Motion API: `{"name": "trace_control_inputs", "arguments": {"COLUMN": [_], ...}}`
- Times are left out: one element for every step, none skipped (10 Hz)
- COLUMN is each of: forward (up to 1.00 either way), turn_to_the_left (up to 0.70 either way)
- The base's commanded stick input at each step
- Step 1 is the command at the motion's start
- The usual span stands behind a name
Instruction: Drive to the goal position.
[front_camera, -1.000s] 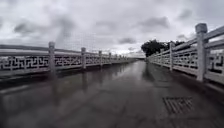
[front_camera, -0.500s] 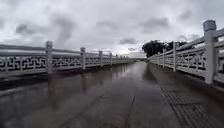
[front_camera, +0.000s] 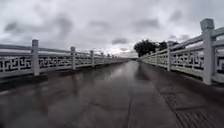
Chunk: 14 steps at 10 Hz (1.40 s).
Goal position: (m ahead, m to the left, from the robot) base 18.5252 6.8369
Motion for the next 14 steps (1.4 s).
{"name": "trace_control_inputs", "arguments": {"forward": [0.45, 0.45, 0.45, 0.45, 0.45, 0.45, 0.45, 0.45, 0.45, 0.45, 0.45, 0.45, 0.45, 0.45], "turn_to_the_left": [-0.12, -0.06, 0.00, 0.00, 0.00, 0.00, 0.00, 0.00, 0.00, 0.00, 0.00, 0.00, 0.00, 0.00]}}
